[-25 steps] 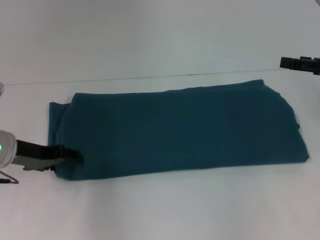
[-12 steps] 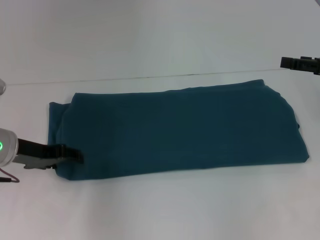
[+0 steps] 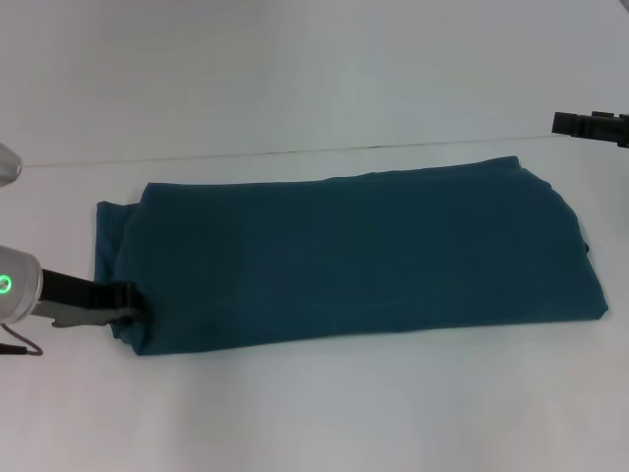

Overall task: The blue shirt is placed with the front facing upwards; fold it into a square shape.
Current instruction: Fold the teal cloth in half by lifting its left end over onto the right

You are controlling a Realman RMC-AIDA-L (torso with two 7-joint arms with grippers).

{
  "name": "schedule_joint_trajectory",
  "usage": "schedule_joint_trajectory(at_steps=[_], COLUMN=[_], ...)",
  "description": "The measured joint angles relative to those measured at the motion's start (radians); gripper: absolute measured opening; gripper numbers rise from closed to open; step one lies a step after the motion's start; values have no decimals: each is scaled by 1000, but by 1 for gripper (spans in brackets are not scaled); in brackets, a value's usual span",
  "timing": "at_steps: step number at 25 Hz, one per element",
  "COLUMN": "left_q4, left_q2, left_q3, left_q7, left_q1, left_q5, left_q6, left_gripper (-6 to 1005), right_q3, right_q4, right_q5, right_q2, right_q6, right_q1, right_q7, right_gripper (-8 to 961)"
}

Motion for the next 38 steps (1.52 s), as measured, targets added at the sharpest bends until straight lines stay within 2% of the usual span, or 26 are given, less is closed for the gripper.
schedule_joint_trajectory(at_steps=[4, 15, 29, 38], left_q4=[0, 0, 65, 77], left_q2=[1, 4, 9, 11], left_q3=[0, -1, -23, -26], left_q7=[-2, -2, -7, -2], left_q1=[-1, 1, 62, 76], left_q5=[0, 7, 5, 3], left_q6=[-5, -18, -12, -1], left_gripper=[214, 21, 21, 22], right_q3=[-1, -1, 3, 2], right_q4=[0, 0, 3, 9], right_q5=[0, 0, 0, 2], right_q2=[0, 4, 7, 11], right_q6=[5, 11, 21, 25], right_q1=[0, -1, -1, 3], right_q7=[-1, 1, 4, 4], right_gripper=[900, 900, 900, 900])
